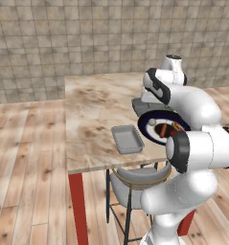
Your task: Place one cooked food and one vegetable from the large plate to each tupperware container.
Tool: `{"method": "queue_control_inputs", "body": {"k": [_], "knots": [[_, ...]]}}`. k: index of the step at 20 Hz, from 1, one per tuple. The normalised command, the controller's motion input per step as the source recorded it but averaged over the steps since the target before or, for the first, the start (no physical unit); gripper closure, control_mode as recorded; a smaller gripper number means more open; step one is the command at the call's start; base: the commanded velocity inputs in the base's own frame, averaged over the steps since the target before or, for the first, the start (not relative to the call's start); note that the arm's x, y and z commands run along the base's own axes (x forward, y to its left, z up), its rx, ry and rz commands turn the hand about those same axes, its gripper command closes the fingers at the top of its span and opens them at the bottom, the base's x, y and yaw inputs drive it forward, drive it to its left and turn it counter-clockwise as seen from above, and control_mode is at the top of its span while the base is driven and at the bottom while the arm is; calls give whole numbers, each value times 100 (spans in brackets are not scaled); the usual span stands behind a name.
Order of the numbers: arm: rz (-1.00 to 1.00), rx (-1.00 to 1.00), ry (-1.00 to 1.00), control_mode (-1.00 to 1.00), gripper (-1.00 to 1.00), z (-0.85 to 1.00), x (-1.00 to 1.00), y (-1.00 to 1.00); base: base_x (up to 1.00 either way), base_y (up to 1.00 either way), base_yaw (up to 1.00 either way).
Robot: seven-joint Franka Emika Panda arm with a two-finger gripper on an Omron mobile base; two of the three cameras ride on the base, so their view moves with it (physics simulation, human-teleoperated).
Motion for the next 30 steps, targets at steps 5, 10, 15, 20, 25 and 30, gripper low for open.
{"method": "queue_control_inputs", "body": {"k": [5,10,15,20,25,30], "knots": [[0,2,7,-100,-100,-32,75,-29,0,0,0],[0,0,5,-100,-100,-34,59,-9,0,0,0],[0,0,3,-100,-100,-43,59,-36,0,0,0],[3,0,1,-100,-100,-50,54,-36,0,0,0],[5,0,10,-100,-100,-29,44,-4,0,0,0],[5,0,12,-100,-100,-41,26,0,0,0,0]]}}
